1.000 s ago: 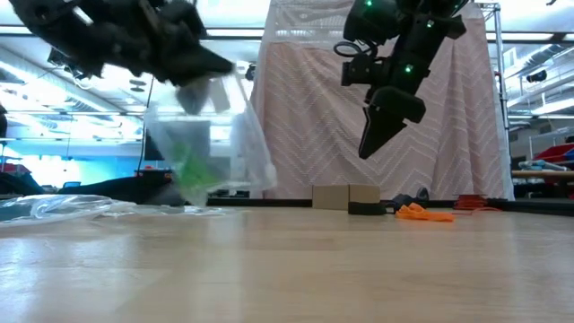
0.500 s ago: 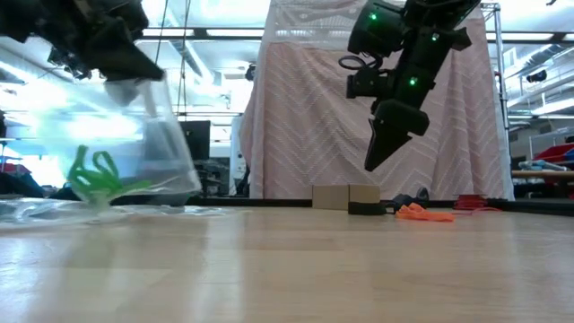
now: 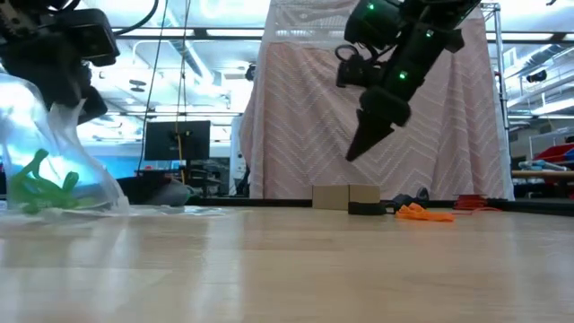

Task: Sort rubber bands
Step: Open the transparent zip bag

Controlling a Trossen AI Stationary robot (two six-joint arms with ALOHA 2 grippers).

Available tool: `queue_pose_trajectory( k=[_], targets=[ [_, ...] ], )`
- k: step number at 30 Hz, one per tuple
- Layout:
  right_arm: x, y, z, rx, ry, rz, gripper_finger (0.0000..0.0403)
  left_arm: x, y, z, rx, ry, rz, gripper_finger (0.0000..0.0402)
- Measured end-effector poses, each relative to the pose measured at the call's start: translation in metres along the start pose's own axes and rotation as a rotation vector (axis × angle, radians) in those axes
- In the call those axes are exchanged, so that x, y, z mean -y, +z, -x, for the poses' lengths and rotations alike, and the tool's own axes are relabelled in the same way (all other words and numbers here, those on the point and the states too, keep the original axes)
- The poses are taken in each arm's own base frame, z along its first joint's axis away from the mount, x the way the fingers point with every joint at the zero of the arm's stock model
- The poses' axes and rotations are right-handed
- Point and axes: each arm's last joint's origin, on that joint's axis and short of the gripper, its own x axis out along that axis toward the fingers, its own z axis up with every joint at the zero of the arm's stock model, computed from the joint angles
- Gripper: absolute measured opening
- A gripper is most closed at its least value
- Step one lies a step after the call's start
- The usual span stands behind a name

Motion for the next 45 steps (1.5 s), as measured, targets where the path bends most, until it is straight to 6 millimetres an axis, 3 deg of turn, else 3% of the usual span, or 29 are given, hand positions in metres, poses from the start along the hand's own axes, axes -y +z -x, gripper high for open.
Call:
queue_pose_trajectory(
  k=[11,16,24,29,39,45],
  targets=[
    [-0.001,0.005,0.000,0.052,0.032,0.012,0.0205,-0.008,-0.019,0.002,-0.225,0.040,0.083,0.0055],
    [-0.001,0.006,-0.001,0.058,0.032,0.010,0.0208,-0.010,-0.021,0.003,-0.246,0.069,0.087,0.0062],
    [-0.001,0.005,-0.002,0.055,0.028,0.012,0.0206,-0.021,-0.034,0.009,-0.342,0.257,0.101,0.0062],
    [0.002,0.005,-0.003,0.056,0.020,0.003,0.0204,-0.024,-0.034,0.009,-0.297,0.342,0.131,0.0062],
    [0.010,0.007,-0.005,0.074,0.005,0.022,0.0203,-0.011,-0.023,0.015,-0.292,0.201,0.292,0.0062],
    [0.025,0.026,-0.004,0.267,-0.038,-0.020,0.0202,-0.005,-0.017,0.015,-0.270,0.117,0.385,0.0062]
  ],
)
